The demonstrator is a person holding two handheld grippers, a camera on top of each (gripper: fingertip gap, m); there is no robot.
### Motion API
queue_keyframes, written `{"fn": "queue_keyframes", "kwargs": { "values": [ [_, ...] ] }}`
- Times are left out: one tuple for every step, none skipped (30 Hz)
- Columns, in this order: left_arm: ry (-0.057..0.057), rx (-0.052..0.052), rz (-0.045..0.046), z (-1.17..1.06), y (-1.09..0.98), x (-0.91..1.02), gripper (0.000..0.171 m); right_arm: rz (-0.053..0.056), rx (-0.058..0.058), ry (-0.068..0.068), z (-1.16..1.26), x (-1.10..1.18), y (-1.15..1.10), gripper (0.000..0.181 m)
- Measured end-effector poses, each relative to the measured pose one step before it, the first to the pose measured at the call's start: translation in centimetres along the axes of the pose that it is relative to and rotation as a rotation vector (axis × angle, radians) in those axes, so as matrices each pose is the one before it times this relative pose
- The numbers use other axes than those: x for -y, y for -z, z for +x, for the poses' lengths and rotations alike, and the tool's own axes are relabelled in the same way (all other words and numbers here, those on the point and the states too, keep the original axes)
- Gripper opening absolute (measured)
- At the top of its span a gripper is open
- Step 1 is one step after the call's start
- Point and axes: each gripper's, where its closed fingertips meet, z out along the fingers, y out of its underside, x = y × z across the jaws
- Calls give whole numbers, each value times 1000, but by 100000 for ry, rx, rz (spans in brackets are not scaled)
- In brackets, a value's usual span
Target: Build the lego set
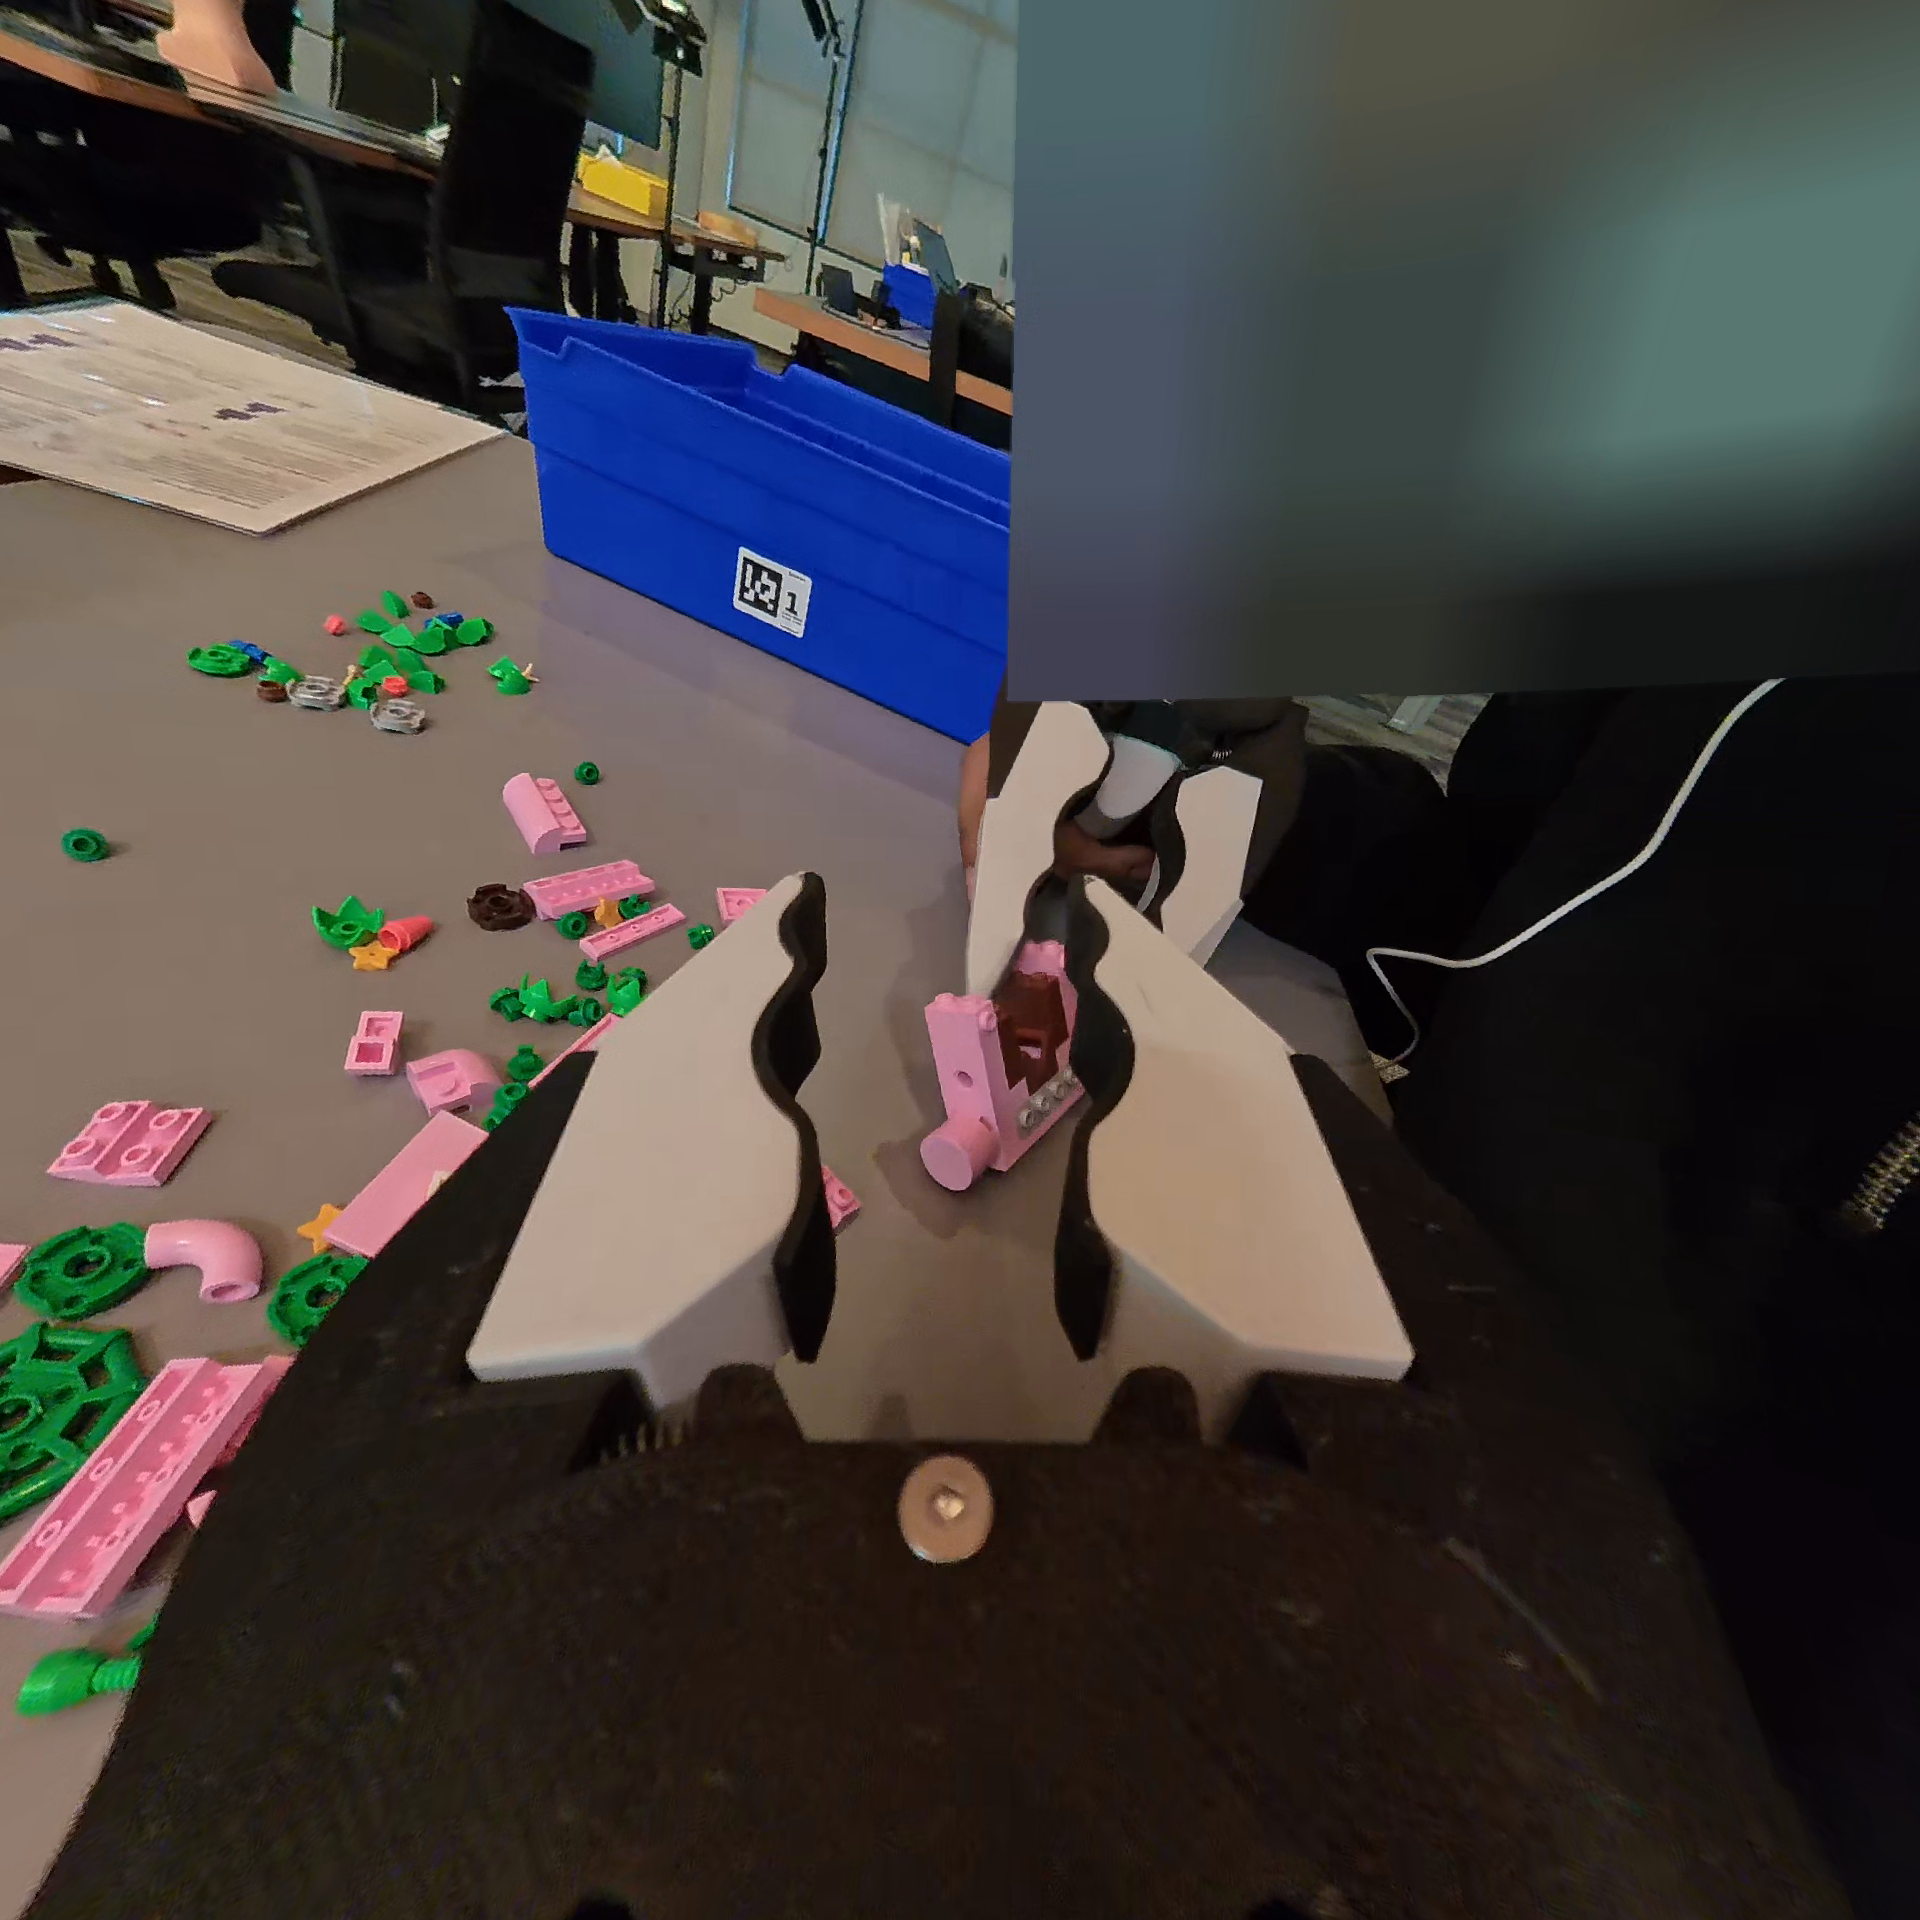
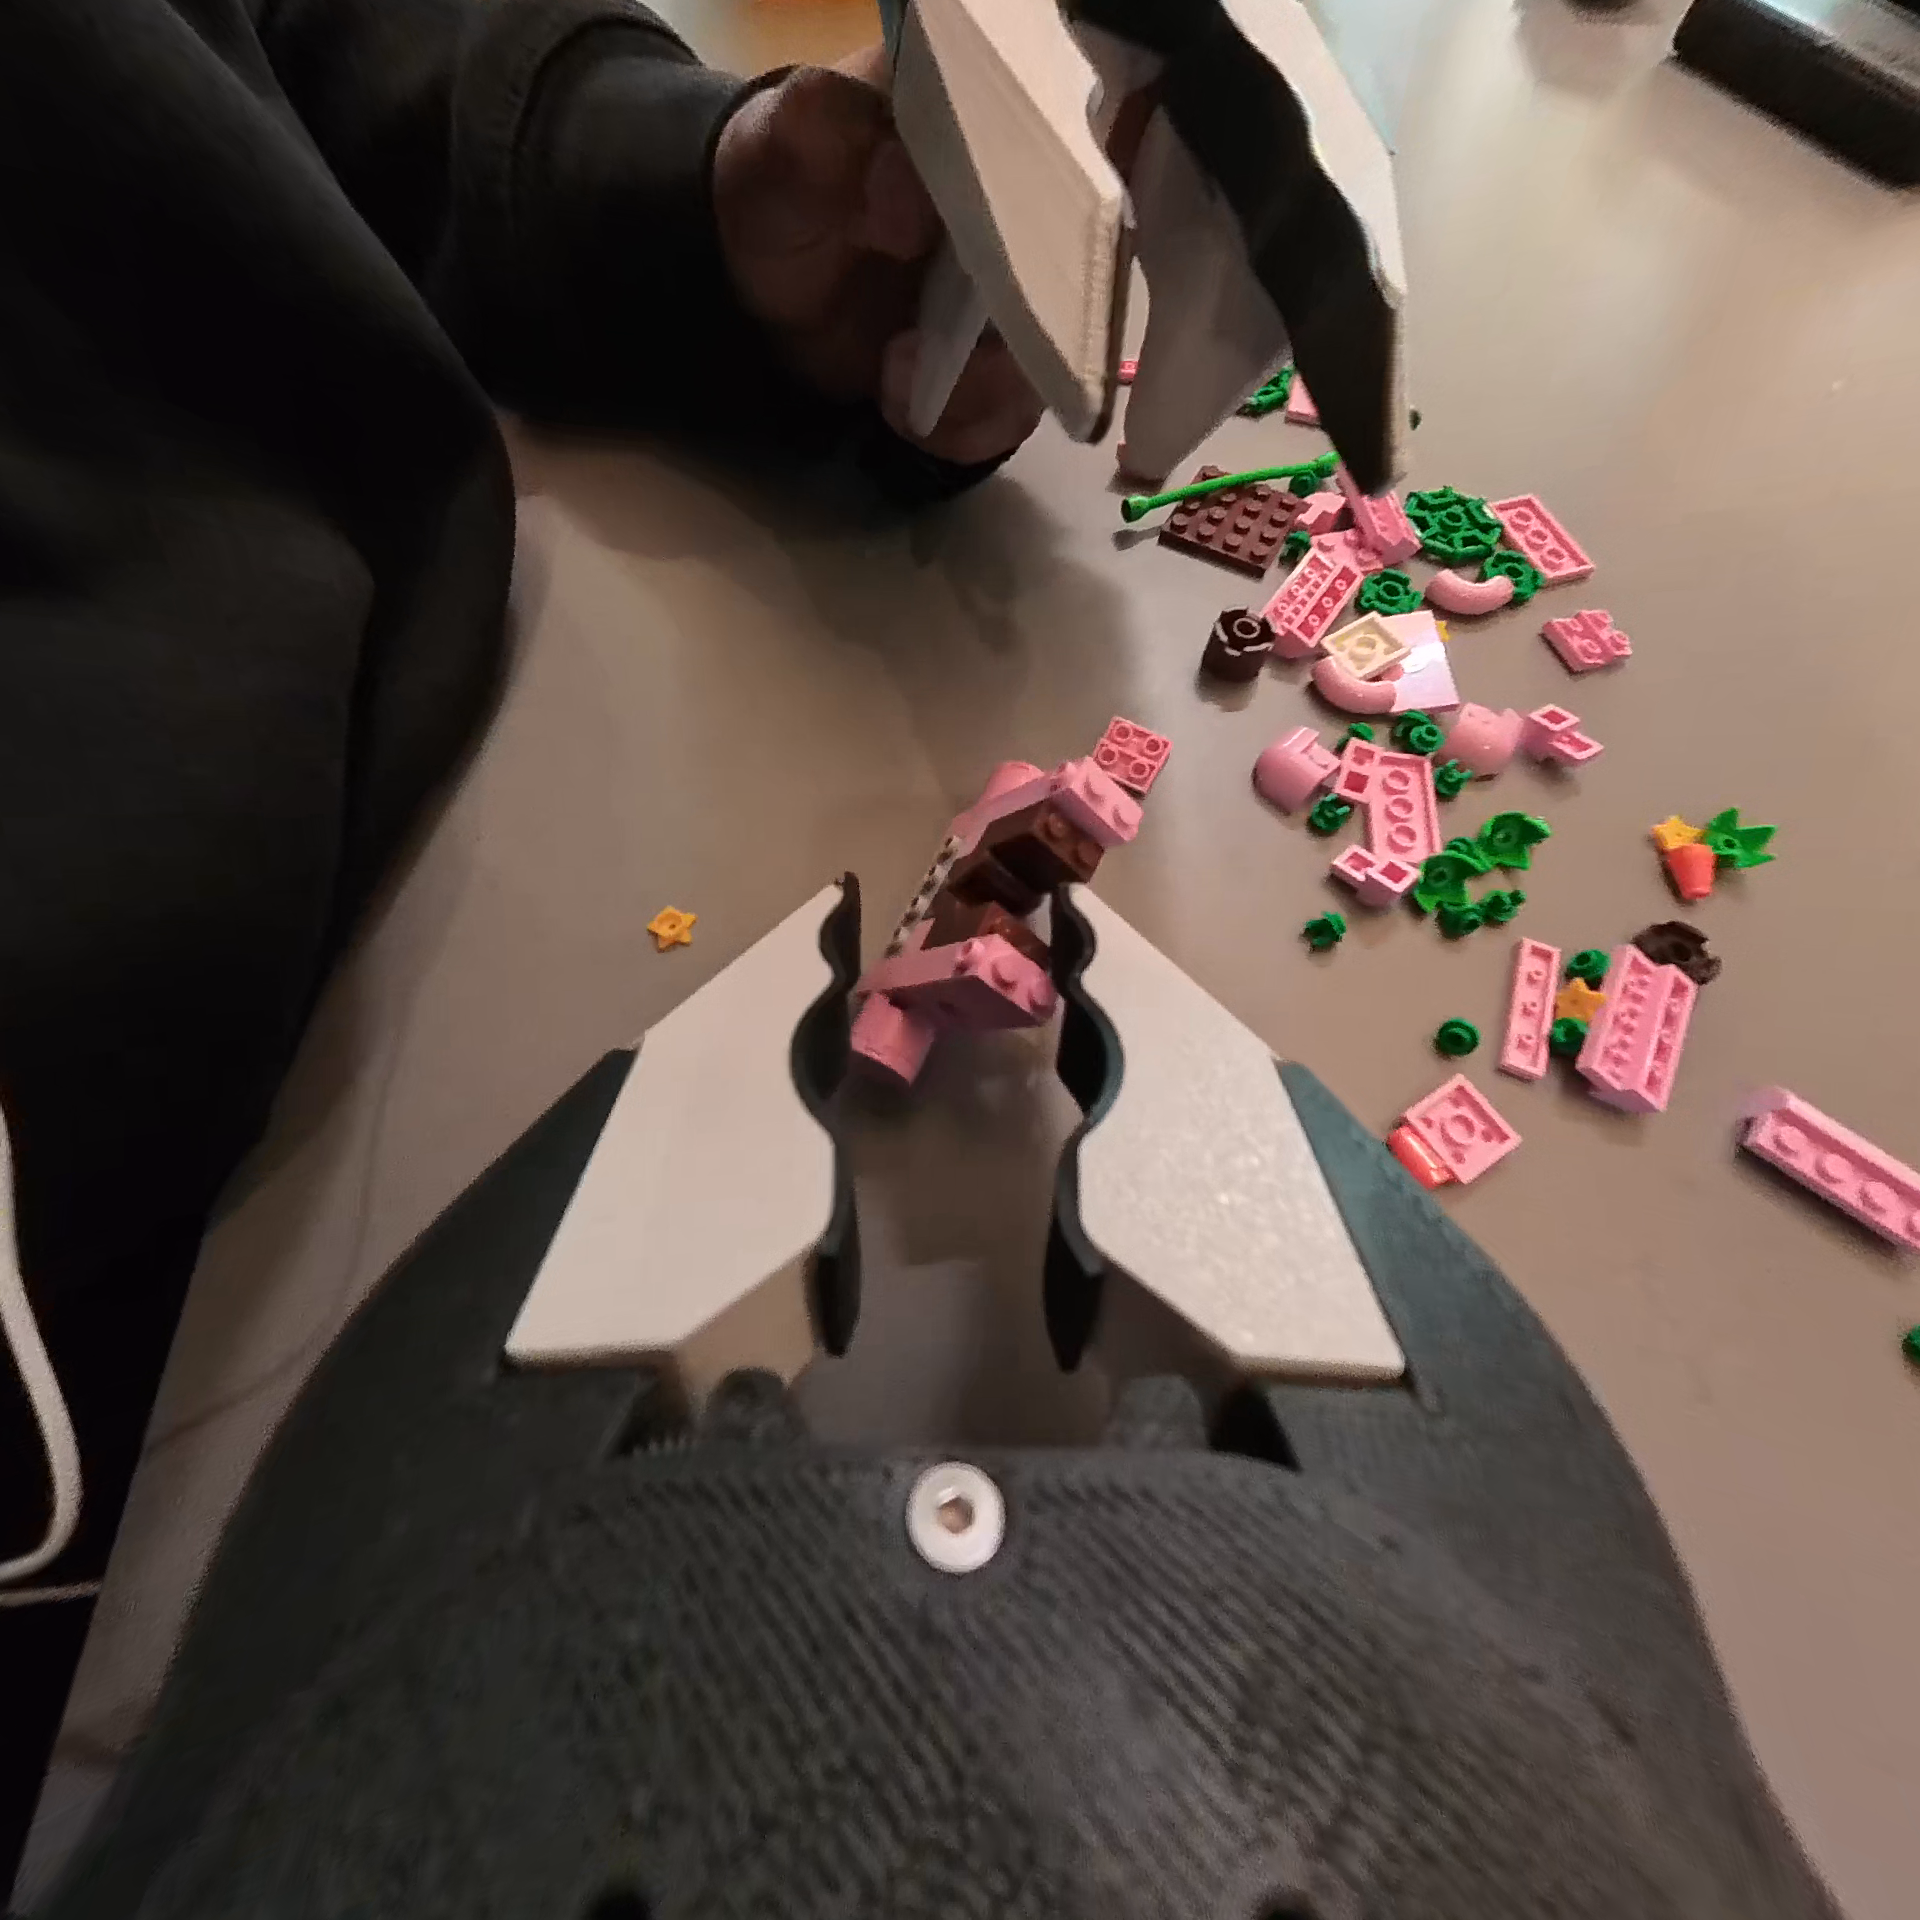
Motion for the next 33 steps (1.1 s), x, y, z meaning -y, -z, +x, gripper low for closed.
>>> {"fn": "queue_keyframes", "kwargs": {
  "values": [
    [-387,172,-96,14,-15,0,44,163,-326,696,-43,29,21,34],
    [-390,156,-205,12,-28,-22,44,132,-220,1031,-79,23,11,32],
    [-279,74,-303,21,-30,-32,44,54,98,1758,-193,26,-13,31],
    [-227,59,-270,24,-33,-36,44,287,584,2694,-364,113,-74,31],
    [-135,-21,-220,14,-25,-22,44,578,-480,3268,-261,244,-147,31],
    [149,-138,-298,6,-28,-39,45,173,-1090,3967,-234,253,-205,29],
    [454,-309,-441,16,-38,-66,45,-976,-1681,4241,-150,153,-234,26],
    [409,-411,-434,27,-28,-66,45,-1903,-2266,4084,-17,42,-222,22],
    [164,-187,-293,33,-10,-46,45,-2164,-1924,3443,-4,-72,-196,21],
    [-90,-121,-317,60,-11,-45,45,-1401,-986,1937,-46,-68,-106,21],
    [-292,-44,-486,61,-31,-73,46,49,-282,-258,-5,48,61,22],
    [-402,-122,-827,84,-47,-110,46,1645,58,-2654,121,236,262,26],
    [-481,-169,-1136,123,-87,-143,46,2171,-163,-4768,280,280,406,33],
    [-646,74,-1259,92,-92,-171,46,1229,-789,-6072,452,132,406,42],
    [-560,408,-1494,59,-125,-194,46,-711,-1033,-6173,481,-152,327,54],
    [-182,745,-1849,-17,-145,-234,46,-2447,-1730,-5840,524,-404,184,63],
    [-241,720,-1728,-18,-135,-226,46,-3844,-1893,-5044,468,-593,38,69],
    [-810,377,-1139,61,-99,-146,45,-4353,-1018,-4135,182,-692,-112,77],
    [-1085,927,-556,15,-59,-62,45,-3747,-738,-3419,-3,-646,-244,82],
    [-1069,1012,-168,1,-13,-11,45,-2222,399,-2040,-337,-444,-302,87],
    [-874,761,37,10,14,9,44,-859,1753,-743,-683,-303,-326,87],
    [-582,713,197,-26,24,22,44,-698,1478,303,-710,-250,-357,86],
    [-321,617,219,-35,43,20,44,-742,-919,548,-313,-192,-353,85],
    [-175,530,139,-42,51,15,43,-760,-2258,872,-32,-148,-312,82],
    [-108,504,167,-73,61,25,43,-43,-1939,493,39,6,-230,81],
    [30,428,231,-75,65,26,43,984,-859,-327,50,234,-83,72],
    [242,133,161,-62,38,13,43,277,-336,218,54,140,-43,59],
    [614,-199,21,-24,6,-9,43,-334,53,670,19,36,37,52],
    [1341,-590,-127,-7,-20,-51,44,-531,-811,849,158,3,88,46],
    [2399,-1496,-319,75,-77,-76,46,-180,-1754,1445,266,40,115,45],
    [3516,-2626,-543,170,-112,-135,51,495,-1508,3009,138,160,156,46],
    [4280,-3442,-610,262,-122,-167,54,1638,-1700,4886,12,379,198,46],
    [4751,-4143,-528,343,-135,-170,57,2114,-3088,6640,33,526,213,46]
  ]
}}
